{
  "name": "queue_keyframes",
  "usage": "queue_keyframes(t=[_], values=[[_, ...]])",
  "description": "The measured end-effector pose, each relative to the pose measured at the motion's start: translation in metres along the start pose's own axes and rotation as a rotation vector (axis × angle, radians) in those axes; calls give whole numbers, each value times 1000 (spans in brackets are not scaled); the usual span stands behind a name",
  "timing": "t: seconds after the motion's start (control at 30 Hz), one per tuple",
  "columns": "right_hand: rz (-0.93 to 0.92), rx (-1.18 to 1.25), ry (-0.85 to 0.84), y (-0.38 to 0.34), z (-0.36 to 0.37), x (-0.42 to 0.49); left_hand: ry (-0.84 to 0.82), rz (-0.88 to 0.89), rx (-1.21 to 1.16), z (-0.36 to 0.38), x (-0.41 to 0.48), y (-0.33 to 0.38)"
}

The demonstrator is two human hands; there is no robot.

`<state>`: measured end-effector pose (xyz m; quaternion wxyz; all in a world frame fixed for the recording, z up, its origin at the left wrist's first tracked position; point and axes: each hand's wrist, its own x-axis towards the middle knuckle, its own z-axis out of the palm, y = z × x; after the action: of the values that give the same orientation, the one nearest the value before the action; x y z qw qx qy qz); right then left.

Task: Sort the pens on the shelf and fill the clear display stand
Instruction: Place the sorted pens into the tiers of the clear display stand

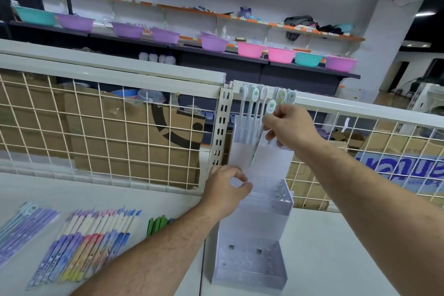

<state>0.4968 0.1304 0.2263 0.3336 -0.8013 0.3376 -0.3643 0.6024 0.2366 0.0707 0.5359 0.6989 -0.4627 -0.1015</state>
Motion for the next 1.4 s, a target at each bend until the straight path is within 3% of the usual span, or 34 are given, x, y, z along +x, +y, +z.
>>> queue_keyframes(t=[0.43, 0.8, 1.4], values=[[-80, 106, 301, -25, -15, 32, -19, 52, 25, 5, -1, -14], [-101, -95, 171, -14, 4, 32, -29, 32, 20, 6, -1, -13], [-175, -196, 152, -18, 8, 30, -37, 46, 41, 5, -1, -11]])
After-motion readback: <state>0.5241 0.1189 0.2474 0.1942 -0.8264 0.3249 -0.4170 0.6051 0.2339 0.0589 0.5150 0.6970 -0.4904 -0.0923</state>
